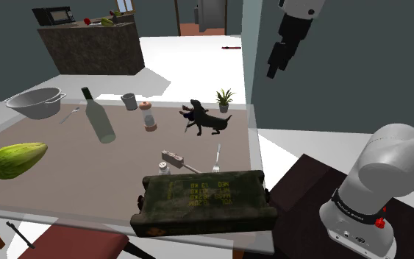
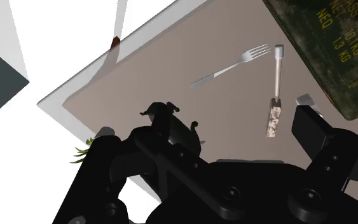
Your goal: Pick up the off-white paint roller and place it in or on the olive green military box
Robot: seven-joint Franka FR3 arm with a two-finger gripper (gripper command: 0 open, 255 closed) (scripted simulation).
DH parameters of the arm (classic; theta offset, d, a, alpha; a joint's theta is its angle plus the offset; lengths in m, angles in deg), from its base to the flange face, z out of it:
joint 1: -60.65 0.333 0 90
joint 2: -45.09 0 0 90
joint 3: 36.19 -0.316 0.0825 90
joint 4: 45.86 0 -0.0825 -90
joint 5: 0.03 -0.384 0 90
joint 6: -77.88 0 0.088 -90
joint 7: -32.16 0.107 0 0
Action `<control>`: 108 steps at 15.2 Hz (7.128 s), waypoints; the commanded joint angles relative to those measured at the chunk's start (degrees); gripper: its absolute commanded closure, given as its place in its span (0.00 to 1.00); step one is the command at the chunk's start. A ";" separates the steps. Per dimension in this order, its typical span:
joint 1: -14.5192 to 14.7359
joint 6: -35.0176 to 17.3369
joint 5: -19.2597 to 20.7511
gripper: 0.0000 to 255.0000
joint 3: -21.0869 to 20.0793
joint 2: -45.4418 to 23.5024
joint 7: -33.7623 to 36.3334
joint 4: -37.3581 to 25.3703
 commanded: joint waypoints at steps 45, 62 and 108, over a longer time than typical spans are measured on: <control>11.71 -42.44 9.00 0.00 -12.06 -76.99 17.97 -24.68; 12.21 -44.74 9.62 1.00 -11.56 -79.67 18.37 -25.05; 13.14 -31.01 2.91 1.00 -17.44 -52.35 22.01 -12.25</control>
